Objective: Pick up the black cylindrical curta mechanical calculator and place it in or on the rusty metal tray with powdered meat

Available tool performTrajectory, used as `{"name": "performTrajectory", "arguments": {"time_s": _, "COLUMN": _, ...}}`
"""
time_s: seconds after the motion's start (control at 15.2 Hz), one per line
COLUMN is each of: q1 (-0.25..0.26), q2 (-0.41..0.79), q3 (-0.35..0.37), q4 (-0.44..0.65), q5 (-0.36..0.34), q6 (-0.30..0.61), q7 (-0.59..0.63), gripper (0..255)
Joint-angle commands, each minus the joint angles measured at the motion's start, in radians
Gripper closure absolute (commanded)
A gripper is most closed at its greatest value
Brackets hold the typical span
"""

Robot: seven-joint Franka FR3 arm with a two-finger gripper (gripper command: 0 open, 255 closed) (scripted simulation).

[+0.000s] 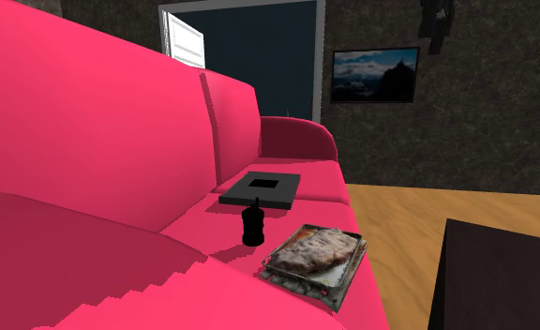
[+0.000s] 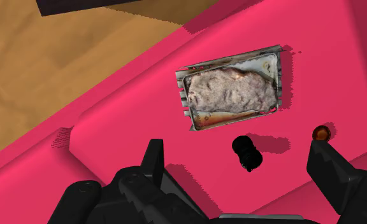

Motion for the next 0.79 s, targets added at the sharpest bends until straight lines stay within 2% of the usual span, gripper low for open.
{"name": "performTrajectory", "arguments": {"time_s": 0.0, "q1": 0.000, "q2": 0.000, "q3": 0.000, "q4": 0.000, "q5": 0.000, "q6": 0.000, "q7": 0.000, "gripper": 0}}
{"name": "performTrajectory", "arguments": {"time_s": 0.4, "q1": 0.017, "q2": 0.111, "q3": 0.072, "q4": -0.082, "q5": 0.021, "q6": 0.218, "q7": 0.052, "gripper": 0}}
{"name": "performTrajectory", "arguments": {"time_s": 0.73, "q1": 0.028, "q2": 0.246, "q3": 0.130, "q4": -0.109, "q5": 0.028, "q6": 0.399, "q7": 0.098, "gripper": 0}}
